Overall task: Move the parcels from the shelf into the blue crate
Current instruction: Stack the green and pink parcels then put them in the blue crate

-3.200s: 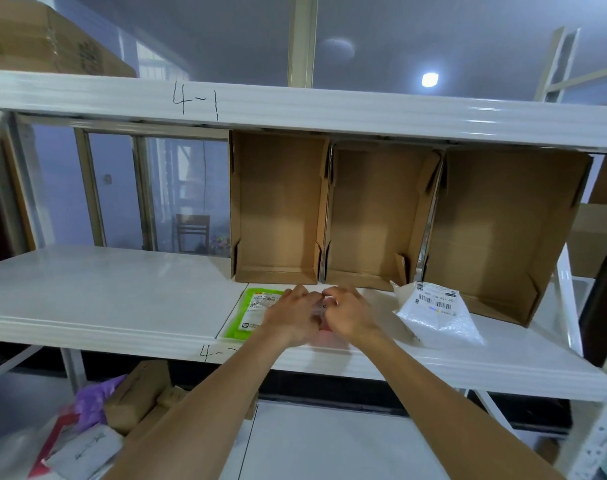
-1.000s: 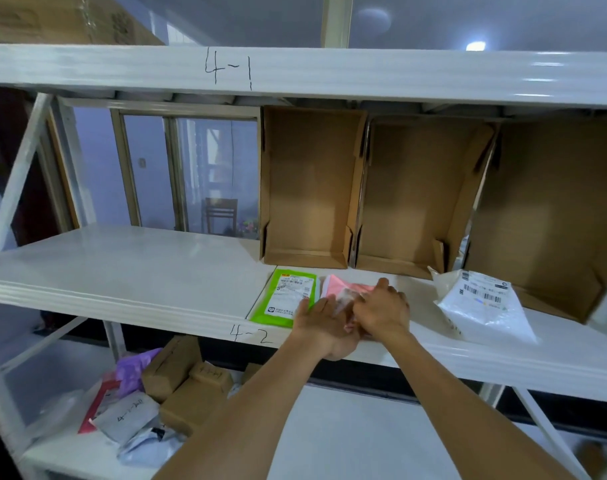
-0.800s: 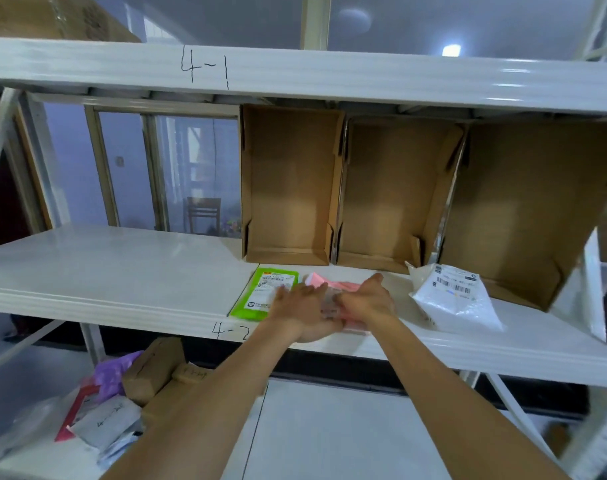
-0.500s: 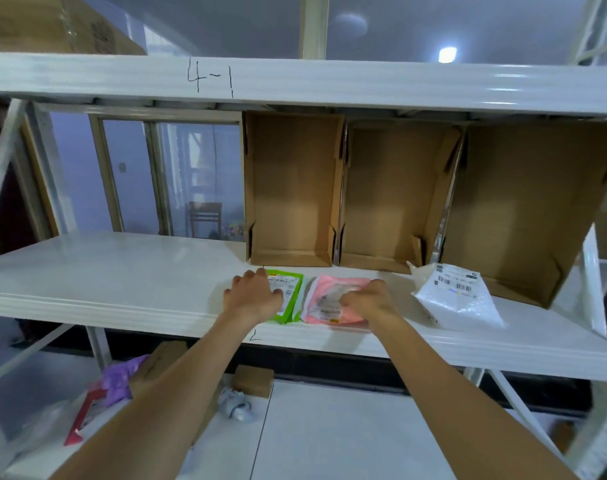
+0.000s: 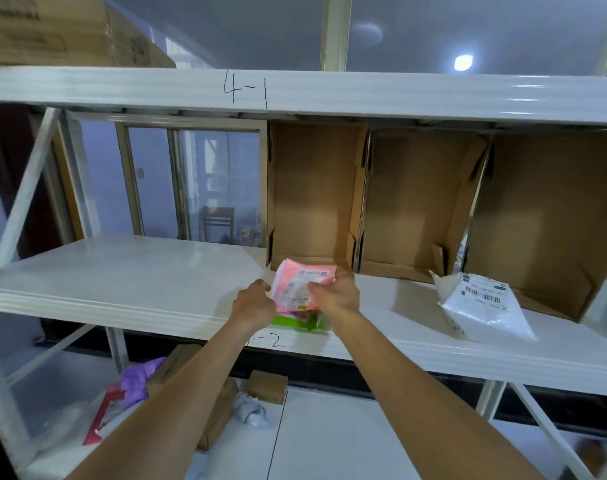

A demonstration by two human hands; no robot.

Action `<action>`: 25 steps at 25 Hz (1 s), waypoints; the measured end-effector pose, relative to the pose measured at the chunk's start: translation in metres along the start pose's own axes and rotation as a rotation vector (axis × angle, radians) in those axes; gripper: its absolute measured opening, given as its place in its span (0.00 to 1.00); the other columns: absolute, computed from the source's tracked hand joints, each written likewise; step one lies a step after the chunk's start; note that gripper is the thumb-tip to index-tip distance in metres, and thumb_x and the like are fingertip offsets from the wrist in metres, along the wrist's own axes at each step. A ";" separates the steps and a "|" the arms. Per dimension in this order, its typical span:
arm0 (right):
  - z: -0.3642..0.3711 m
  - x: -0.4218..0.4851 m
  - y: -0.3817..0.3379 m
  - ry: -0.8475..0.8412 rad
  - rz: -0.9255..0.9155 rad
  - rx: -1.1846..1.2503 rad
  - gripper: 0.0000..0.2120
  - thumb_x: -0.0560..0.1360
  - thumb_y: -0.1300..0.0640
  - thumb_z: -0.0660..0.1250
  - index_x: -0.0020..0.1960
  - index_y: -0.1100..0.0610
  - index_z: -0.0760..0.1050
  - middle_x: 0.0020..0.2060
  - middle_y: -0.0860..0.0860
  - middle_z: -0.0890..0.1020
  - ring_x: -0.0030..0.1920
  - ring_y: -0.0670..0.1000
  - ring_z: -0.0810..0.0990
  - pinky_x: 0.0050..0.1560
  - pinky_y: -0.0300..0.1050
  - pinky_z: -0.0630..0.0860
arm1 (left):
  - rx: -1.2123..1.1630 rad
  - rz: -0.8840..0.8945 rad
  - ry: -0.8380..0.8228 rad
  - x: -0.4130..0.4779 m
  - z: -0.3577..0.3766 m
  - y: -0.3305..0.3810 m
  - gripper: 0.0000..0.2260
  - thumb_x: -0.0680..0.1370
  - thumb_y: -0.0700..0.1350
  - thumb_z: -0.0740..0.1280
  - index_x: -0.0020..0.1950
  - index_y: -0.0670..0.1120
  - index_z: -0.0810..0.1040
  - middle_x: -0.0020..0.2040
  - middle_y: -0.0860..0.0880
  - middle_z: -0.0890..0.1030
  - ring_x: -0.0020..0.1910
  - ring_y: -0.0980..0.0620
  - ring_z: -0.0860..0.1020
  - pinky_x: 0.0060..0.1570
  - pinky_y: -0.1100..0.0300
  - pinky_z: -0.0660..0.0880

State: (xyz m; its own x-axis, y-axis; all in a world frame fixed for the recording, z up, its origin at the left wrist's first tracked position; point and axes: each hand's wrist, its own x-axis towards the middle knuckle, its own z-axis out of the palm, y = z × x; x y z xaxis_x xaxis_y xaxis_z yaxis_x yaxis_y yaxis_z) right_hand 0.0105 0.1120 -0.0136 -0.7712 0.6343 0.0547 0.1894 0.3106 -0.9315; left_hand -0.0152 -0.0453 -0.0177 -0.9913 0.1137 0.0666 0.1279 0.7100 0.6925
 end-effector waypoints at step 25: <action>-0.083 -0.022 -0.014 -0.075 -0.158 0.226 0.19 0.68 0.64 0.75 0.52 0.50 0.71 0.48 0.47 0.82 0.50 0.49 0.82 0.44 0.47 0.82 | -0.467 0.113 -0.001 -0.025 0.021 0.079 0.21 0.78 0.35 0.68 0.69 0.42 0.66 0.54 0.47 0.79 0.51 0.48 0.78 0.36 0.62 0.74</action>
State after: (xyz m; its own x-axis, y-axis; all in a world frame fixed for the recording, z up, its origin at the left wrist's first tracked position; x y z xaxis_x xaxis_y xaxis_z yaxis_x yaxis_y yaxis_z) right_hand 0.0752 0.1529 0.0278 -0.8249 0.5337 0.1862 -0.0705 0.2297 -0.9707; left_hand 0.0207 0.0228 0.0204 -0.9719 0.1731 0.1595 0.2069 0.3047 0.9297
